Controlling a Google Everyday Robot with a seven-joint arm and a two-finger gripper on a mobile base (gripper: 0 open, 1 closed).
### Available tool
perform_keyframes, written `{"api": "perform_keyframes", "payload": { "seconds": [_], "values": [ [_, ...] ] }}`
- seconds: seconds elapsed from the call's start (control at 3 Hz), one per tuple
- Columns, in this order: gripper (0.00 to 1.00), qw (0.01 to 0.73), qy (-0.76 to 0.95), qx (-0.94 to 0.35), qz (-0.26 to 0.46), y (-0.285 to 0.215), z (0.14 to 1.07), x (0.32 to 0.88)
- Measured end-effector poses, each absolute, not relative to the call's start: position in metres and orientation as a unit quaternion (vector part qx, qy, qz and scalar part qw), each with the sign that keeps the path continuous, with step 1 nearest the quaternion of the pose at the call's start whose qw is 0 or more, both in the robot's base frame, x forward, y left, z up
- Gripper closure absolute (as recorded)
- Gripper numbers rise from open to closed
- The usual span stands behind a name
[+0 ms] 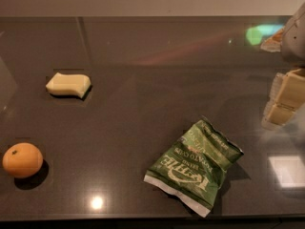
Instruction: Move green jalapeno chip bag near sponge
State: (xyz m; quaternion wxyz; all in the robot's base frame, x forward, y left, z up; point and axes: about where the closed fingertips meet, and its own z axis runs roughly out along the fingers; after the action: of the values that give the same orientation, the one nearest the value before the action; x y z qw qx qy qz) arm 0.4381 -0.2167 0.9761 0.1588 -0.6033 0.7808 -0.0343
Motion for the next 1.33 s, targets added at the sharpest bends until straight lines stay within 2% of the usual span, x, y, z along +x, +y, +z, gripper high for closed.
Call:
{"api": "perform_keyframes", "payload": {
  "seconds": [0.67,1.33],
  "values": [
    [0.00,0.163,0.755,-0.634,-0.024,-0.206,0.967,0.430],
    [0.00,0.153,0.683,-0.714,0.028,-0.172,0.919,0.409]
  ]
}}
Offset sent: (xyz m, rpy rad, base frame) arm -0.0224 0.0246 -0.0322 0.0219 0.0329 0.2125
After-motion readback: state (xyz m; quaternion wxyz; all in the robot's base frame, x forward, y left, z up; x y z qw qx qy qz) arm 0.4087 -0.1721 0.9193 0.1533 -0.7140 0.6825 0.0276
